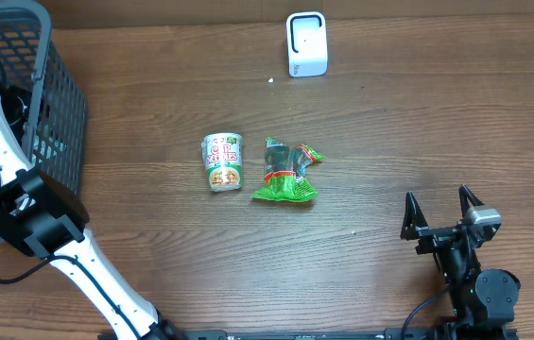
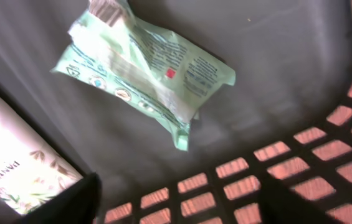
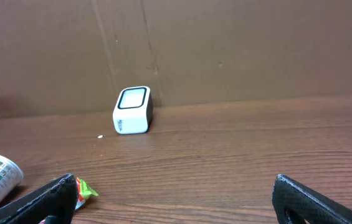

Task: Scan the item barcode
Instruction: 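Reach the left gripper into the basket and grasp the mint-green packet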

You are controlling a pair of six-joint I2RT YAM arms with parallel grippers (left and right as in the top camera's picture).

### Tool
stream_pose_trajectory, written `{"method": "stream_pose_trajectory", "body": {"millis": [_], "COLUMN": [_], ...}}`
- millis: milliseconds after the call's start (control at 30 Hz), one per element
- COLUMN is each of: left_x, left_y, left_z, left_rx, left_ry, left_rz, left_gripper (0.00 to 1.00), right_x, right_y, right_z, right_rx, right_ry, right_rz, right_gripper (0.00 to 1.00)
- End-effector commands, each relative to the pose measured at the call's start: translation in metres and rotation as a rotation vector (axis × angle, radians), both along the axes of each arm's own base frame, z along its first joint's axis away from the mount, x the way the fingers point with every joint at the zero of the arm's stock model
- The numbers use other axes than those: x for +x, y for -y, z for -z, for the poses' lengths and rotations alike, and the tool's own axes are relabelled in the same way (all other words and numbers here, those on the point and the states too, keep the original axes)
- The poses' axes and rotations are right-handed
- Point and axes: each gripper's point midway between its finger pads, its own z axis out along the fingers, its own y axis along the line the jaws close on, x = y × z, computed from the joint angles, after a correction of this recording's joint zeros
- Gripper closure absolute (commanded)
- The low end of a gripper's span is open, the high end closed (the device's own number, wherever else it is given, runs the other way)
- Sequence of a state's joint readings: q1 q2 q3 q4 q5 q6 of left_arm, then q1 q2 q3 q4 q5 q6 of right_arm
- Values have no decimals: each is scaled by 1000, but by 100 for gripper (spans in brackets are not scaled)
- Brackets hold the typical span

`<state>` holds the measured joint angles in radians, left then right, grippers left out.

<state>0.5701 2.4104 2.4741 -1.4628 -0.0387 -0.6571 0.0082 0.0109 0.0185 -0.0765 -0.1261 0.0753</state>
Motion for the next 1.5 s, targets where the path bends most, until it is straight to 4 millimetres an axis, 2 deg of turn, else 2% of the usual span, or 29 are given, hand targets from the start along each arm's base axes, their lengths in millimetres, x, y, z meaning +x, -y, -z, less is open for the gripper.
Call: {"method": "stream_pose_trajectory", "body": {"millis": [0, 67, 167, 333, 633, 867, 933, 1000, 1100, 1200, 1233, 1367, 1467], "left_x": [-9, -7, -3, 6, 12, 4, 1, -1, -1, -3, -3, -5, -1], "left_y": [-15, -19, -23, -30, -47, -48, -46, -44, -44, -43, -43, -38, -34], "left_z": [7, 13, 24, 43, 51, 84, 93, 99, 100, 99, 99, 90, 71], "left_rx": [53, 54, 55, 73, 151, 128, 112, 99, 98, 95, 90, 74, 71], "left_ry": [-50, -47, -50, -60, -85, -166, -184, -199, -200, -205, -207, -201, -162], "left_rz": [-49, -53, -45, 72, 195, 220, 222, 224, 224, 225, 225, 227, 230], "left_gripper": [17, 13, 0, 0, 0, 0, 7, 20, 61, 91, 96, 96, 96], "right_x": [0, 0, 0, 0, 0, 0, 0, 0, 0, 0, 0, 0, 0], "right_y": [-1, -1, -1, -1, -1, -1, -1, -1, -1, -1, -1, -1, -1], "right_z": [2, 2, 2, 2, 2, 2, 2, 2, 2, 2, 2, 2, 2], "right_rx": [4, 4, 4, 4, 4, 4, 4, 4, 4, 4, 4, 4, 4], "right_ry": [1, 1, 1, 1, 1, 1, 1, 1, 1, 1, 1, 1, 1], "right_rz": [-3, -3, -3, -3, -3, -3, -3, -3, -3, -3, -3, -3, -3], "right_gripper": [0, 0, 0, 0, 0, 0, 0, 0, 0, 0, 0, 0, 0]}}
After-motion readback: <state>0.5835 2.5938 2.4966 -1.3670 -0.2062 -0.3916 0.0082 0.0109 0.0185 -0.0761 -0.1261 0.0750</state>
